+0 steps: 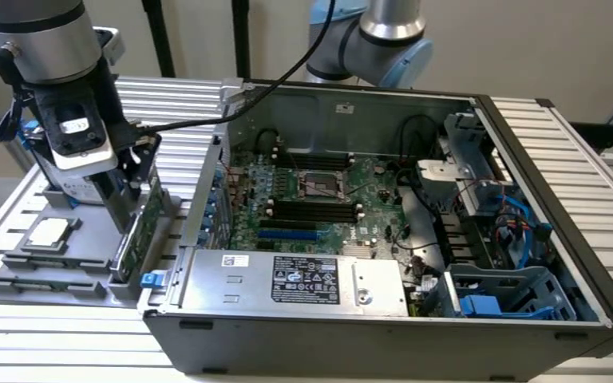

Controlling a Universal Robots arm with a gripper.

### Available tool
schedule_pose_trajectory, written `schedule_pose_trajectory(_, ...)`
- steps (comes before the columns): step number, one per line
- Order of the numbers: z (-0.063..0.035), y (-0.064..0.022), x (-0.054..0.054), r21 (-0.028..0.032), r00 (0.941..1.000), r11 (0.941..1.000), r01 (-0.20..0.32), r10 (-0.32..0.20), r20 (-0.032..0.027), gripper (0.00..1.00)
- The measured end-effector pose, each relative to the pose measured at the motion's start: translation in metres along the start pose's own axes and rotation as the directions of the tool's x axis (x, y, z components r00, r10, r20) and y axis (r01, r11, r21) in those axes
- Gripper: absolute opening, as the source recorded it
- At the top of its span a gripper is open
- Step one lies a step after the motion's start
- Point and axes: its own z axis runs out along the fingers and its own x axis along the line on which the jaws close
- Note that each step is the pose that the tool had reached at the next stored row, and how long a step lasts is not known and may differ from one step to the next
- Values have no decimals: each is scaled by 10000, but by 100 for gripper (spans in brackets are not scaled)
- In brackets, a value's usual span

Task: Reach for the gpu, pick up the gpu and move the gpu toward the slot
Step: 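Pick up the gpu and move the gpu toward the slot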

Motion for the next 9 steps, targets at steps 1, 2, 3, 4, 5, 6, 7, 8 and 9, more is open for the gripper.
schedule_pose_trajectory(1, 18, -8, -1, 0, 10000, 10000, -18, 18, 2, 42)
schedule_pose_trajectory(2, 36, -16, -2, 0, 10000, 10000, -36, 36, 3, 42)
schedule_pose_trajectory(3, 54, -21, -5, 0, 10000, 10000, -51, 51, 5, 42)
schedule_pose_trajectory(4, 72, -25, -11, 1, 10000, 10000, -66, 66, 5, 42)
schedule_pose_trajectory(5, 91, -27, -19, 1, 10000, 10000, -79, 79, 6, 42)
schedule_pose_trajectory(6, 108, -29, -27, 0, 10000, 10000, -90, 90, 6, 42)
schedule_pose_trajectory(7, 126, -30, -33, 0, 9999, 9999, -103, 103, 7, 42)
schedule_pose_trajectory(8, 146, -30, -37, -1, 9999, 9999, -118, 118, 8, 42)
schedule_pose_trajectory(9, 163, -30, -38, -1, 9999, 9999, -130, 130, 8, 42)
